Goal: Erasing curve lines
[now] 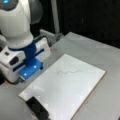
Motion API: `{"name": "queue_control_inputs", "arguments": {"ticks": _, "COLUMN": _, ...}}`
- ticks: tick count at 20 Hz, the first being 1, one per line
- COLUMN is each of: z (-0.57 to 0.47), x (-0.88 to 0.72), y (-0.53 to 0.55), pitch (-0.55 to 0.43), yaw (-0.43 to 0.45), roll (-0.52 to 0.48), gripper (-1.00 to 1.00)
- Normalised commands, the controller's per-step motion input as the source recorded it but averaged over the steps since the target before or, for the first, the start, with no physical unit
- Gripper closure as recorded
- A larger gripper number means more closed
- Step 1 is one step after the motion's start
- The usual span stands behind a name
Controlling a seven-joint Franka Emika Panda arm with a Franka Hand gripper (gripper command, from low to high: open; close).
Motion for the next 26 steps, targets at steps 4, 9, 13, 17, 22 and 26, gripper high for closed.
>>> {"name": "queue_control_inputs", "arguments": {"ticks": 4, "z": 0.01, "x": 0.16, "y": -0.42, "pitch": 0.101, "yaw": 0.178, "roll": -0.086, "gripper": -1.0}}
{"name": "queue_control_inputs", "arguments": {"ticks": 9, "z": 0.0, "x": 0.19, "y": -0.3, "pitch": 0.125, "yaw": 0.184, "roll": -0.051, "gripper": -1.0}}
{"name": "queue_control_inputs", "arguments": {"ticks": 13, "z": -0.02, "x": 0.23, "y": -0.2, "pitch": 0.16, "yaw": 0.186, "roll": -0.014, "gripper": -1.0}}
{"name": "queue_control_inputs", "arguments": {"ticks": 17, "z": -0.02, "x": 0.27, "y": -0.18, "pitch": 0.175, "yaw": 0.192, "roll": 0.024, "gripper": -1.0}}
{"name": "queue_control_inputs", "arguments": {"ticks": 22, "z": 0.08, "x": 0.26, "y": -0.13, "pitch": 0.203, "yaw": 0.16, "roll": 0.052, "gripper": -1.0}}
{"name": "queue_control_inputs", "arguments": {"ticks": 26, "z": 0.09, "x": 0.25, "y": -0.09, "pitch": 0.179, "yaw": 0.105, "roll": 0.044, "gripper": -1.0}}
